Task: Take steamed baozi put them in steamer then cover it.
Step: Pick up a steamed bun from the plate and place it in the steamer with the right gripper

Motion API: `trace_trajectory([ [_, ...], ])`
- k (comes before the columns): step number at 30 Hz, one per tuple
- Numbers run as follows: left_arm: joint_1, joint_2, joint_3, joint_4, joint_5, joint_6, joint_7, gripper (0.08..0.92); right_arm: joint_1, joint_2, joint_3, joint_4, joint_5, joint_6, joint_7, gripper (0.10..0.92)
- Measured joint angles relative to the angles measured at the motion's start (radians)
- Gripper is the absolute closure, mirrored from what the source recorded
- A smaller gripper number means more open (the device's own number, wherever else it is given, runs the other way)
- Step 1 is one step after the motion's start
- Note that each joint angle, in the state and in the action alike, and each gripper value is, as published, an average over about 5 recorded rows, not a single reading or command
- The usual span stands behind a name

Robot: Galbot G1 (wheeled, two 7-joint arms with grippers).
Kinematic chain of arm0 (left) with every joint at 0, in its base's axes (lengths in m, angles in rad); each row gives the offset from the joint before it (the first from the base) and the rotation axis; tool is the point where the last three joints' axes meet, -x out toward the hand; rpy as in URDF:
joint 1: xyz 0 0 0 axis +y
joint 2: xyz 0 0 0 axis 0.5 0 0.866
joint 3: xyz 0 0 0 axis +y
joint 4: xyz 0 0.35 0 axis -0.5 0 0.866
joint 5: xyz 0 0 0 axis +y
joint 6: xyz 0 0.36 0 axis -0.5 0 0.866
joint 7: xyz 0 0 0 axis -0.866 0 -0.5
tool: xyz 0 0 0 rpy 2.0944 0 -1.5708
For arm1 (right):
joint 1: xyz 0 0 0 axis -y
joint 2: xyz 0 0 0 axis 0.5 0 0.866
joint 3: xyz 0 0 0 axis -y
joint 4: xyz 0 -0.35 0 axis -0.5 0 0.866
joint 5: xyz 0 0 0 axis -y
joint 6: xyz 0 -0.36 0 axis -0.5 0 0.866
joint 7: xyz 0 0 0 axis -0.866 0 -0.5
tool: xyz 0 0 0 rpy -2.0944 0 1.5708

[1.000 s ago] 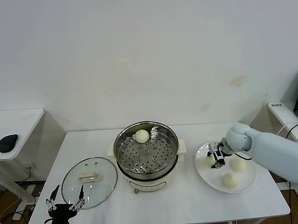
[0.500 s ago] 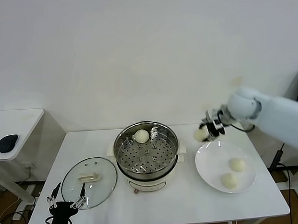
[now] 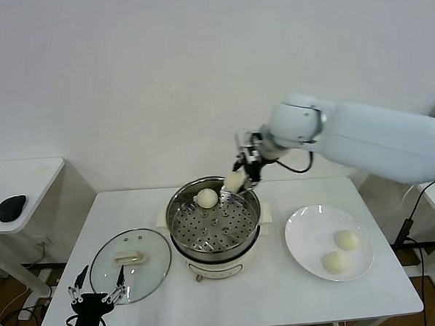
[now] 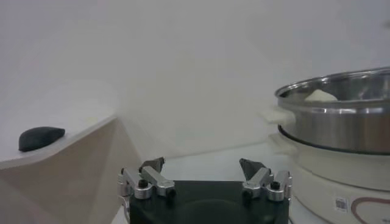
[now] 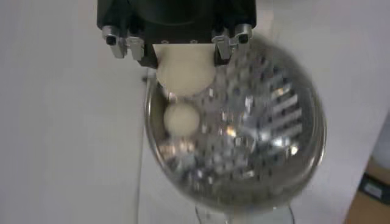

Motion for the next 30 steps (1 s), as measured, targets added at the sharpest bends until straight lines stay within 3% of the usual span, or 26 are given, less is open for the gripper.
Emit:
trace_trajectory([
  [13, 0.005, 0.002, -0.021, -0.013, -0.01, -0.009, 0.0, 0.177, -0.097, 0.243, -0.023, -0.14, 0.087, -0.083, 0.078, 0.44],
  [30, 0.004, -0.007, -0.03, -0.02, -0.011, -0.008, -0.001, 0.177, -0.204, 0.387, -0.035, -0.299, 0.05, -0.104, 0.109, 0.44],
])
